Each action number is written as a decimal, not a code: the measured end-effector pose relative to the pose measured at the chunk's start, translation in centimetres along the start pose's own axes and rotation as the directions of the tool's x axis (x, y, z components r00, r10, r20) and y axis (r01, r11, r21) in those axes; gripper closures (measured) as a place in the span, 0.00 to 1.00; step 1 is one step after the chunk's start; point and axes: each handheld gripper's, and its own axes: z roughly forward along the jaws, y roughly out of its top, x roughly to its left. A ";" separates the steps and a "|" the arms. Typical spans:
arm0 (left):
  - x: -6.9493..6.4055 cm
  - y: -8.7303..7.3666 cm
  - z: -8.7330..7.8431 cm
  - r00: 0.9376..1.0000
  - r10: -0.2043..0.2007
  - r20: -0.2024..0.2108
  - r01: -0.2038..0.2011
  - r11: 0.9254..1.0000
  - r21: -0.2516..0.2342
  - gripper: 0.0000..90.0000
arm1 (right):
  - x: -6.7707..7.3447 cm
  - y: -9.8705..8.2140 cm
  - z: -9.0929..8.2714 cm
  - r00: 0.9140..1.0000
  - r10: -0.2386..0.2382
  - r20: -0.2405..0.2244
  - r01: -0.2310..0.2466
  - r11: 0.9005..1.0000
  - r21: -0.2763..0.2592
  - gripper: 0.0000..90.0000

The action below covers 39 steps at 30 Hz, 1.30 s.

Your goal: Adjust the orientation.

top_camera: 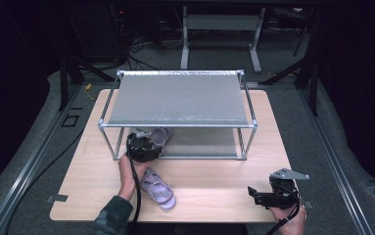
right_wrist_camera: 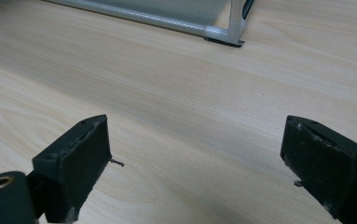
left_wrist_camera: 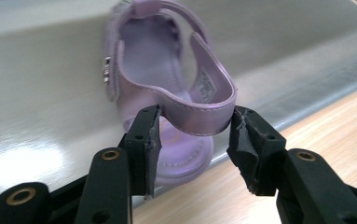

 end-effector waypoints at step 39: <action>-0.9 0.9 1.0 0.997 0.063 0.050 -0.064 0.998 0.020 0.59 | -0.4 -0.4 -0.1 1.000 0.007 -0.007 -0.007 1.000 0.006 0.09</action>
